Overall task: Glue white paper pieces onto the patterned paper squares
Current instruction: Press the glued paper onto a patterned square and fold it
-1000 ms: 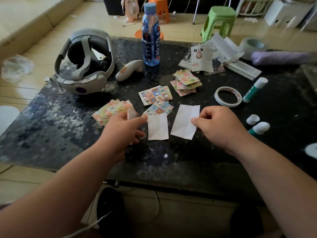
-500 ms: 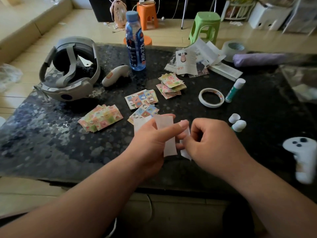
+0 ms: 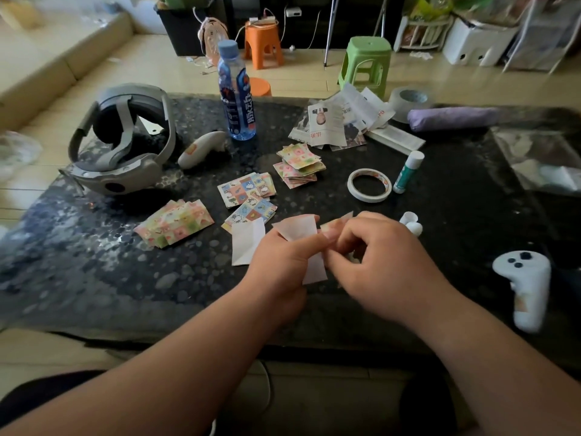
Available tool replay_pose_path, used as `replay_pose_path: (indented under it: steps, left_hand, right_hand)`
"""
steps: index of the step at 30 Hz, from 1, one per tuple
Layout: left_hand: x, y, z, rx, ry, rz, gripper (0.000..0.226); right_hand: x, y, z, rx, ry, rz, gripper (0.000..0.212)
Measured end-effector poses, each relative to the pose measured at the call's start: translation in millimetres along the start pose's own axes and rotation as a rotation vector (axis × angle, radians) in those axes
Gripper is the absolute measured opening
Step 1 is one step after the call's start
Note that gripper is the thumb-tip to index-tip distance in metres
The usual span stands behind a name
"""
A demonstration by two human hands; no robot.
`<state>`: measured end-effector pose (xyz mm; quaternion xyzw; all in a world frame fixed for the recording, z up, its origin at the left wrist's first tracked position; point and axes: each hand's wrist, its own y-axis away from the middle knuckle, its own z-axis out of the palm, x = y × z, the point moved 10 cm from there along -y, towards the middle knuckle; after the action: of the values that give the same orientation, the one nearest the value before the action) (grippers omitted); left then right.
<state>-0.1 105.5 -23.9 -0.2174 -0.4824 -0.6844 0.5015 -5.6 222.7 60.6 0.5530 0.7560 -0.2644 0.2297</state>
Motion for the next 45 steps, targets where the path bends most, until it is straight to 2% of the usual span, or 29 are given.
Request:
replay_pose_path:
  steps: [2,5,7,9,10,13,16,18,22,25,27,30,32,33,35,37,40,45]
  left_hand:
    - [1,-2,-4,0.029,0.005,-0.01,0.045]
    - [9,-1,-5,0.024,0.023,-0.007,0.045]
    - [16,4,-3,-0.011,0.024,0.011,0.042]
    - [21,9,0,-0.039,0.018,0.021,0.038]
    - [24,13,1,-0.047,0.009,0.025,0.036]
    - [29,21,0,-0.039,-0.075,0.064,0.033]
    - [36,35,-8,0.002,-0.166,0.132,0.032]
    - [39,45,-13,0.02,-0.203,0.164,0.029]
    - [45,56,-12,-0.007,-0.243,0.189,0.035]
    - [48,49,-10,-0.027,-0.282,0.159,0.031]
    - [46,41,-13,-0.02,-0.287,0.102,0.023]
    - [33,34,-16,-0.03,-0.223,-0.061,0.023]
    - [24,29,-26,0.007,-0.176,-0.14,0.019]
    - [20,25,-33,0.051,-0.172,-0.162,0.019]
    - [17,12,-42,0.125,-0.311,-0.145,0.009]
    - [24,6,-36,0.146,-0.438,-0.108,0.009]
    - [27,1,-29,0.151,-0.471,-0.138,0.01]
    - [22,-23,-34,0.161,-0.458,-0.084,0.01]
  right_hand:
    - [6,1,-3,-0.017,-0.068,0.06,0.019]
    - [24,-1,-17,0.052,-0.197,0.198,0.014]
    - [41,-3,-22,0.067,-0.329,0.328,0.023]
    - [50,-1,-14,-0.01,-0.492,0.449,0.03]
    - [50,0,-8,-0.065,-0.55,0.482,0.026]
    - [40,8,3,-0.126,-0.71,0.495,0.012]
    - [22,20,5,-0.149,-0.85,0.518,0.015]
    - [11,28,5,-0.145,-0.815,0.482,0.017]
    - [2,34,7,-0.112,-0.546,0.422,0.013]
    - [2,26,2,-0.069,-0.412,0.378,0.015]
    - [6,17,-2,-0.032,-0.473,0.371,0.016]
    - [16,8,4,-0.02,-0.887,0.464,0.01]
    - [18,7,15,-0.096,-1.031,0.51,0.01]
    - [19,7,21,-0.145,-1.031,0.521,0.011]
    - [21,7,32,-0.233,-0.962,0.512,0.014]
    - [23,6,41,-0.277,-0.916,0.505,0.014]
    - [31,-1,45,-0.262,-0.905,0.523,0.011]
    - [46,-12,42,-0.207,-0.877,0.541,0.01]
